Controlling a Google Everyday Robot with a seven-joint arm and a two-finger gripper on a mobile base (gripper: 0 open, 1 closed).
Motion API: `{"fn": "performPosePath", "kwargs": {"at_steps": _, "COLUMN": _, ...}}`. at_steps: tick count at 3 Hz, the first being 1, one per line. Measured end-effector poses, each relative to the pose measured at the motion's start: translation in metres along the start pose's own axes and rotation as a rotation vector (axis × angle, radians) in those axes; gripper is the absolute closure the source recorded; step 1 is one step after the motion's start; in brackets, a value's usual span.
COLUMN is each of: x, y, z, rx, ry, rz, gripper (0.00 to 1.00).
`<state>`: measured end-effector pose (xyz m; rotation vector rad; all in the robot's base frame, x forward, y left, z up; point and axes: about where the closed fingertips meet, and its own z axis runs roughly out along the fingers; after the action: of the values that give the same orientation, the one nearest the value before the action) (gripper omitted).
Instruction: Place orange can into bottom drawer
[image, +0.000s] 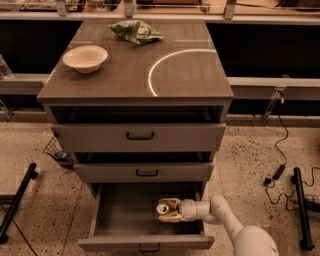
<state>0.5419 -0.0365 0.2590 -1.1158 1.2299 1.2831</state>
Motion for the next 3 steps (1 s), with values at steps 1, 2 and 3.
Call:
{"fn": "performPosePath", "kwargs": {"at_steps": 1, "x": -0.003, "y": -0.001, "z": 0.0, "rx": 0.007, "ry": -0.008, "rz": -0.02, "gripper": 0.0}}
{"fn": "performPosePath", "kwargs": {"at_steps": 2, "x": -0.007, "y": 0.0, "z": -0.002, "rx": 0.011, "ry": -0.011, "rz": -0.024, "gripper": 0.0}}
{"fn": "performPosePath", "kwargs": {"at_steps": 3, "x": -0.016, "y": 0.001, "z": -0.011, "rx": 0.028, "ry": -0.004, "rz": -0.033, "gripper": 0.0}}
